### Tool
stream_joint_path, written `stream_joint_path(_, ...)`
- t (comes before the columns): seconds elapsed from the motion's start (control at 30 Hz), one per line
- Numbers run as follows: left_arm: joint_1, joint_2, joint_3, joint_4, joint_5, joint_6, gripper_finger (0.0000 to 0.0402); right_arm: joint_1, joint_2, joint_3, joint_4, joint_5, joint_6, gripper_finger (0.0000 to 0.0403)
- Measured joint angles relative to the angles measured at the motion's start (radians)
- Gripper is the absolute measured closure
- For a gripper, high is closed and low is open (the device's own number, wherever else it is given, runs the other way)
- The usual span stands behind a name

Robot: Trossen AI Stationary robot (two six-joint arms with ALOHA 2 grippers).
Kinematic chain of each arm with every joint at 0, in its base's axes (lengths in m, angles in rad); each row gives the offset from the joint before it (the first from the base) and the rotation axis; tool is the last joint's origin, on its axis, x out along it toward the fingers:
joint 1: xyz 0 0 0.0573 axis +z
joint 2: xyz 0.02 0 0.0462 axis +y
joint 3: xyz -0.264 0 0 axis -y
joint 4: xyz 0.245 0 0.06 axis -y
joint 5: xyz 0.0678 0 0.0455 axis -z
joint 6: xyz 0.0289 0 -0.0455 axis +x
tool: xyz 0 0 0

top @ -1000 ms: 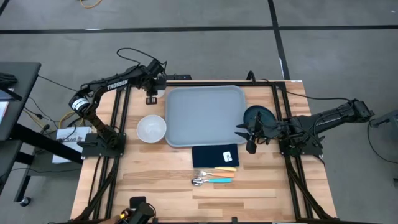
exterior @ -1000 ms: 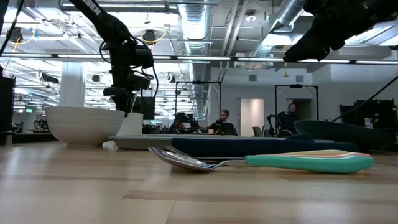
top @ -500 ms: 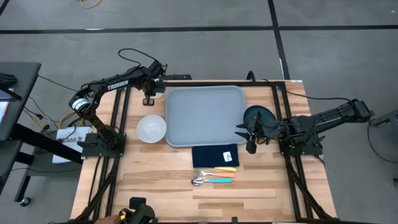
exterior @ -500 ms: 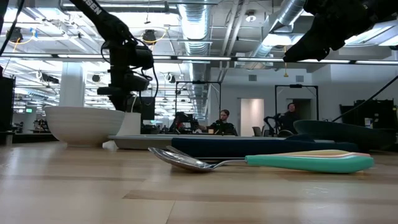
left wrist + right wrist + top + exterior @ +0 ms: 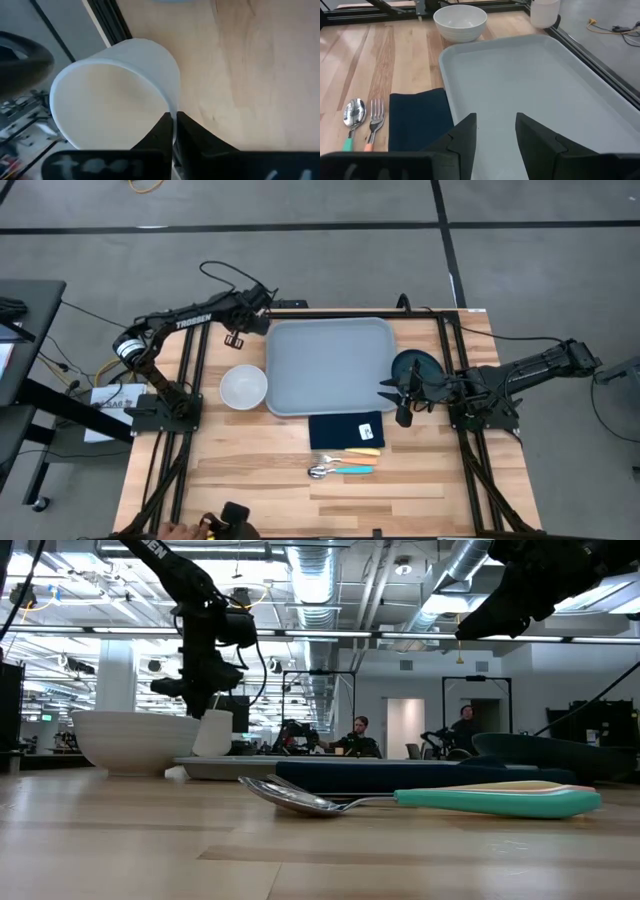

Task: Set up tray
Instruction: Put the white mug on the gray serving tray

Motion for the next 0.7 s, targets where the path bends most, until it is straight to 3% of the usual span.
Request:
stream_joint_path(0.47,-0.11,0.0,0.106,-0.058,-0.008,0.033,0.0401,0.0,0.0,0.0,0.0,0.0,0.0,0.0274)
stream_joint_path(0.7,-0.217,0.0,0.115,-0.099,0.064,0.18,0.0401,0.0,0.0,0.0,0.0,0.0,0.001,0.0274)
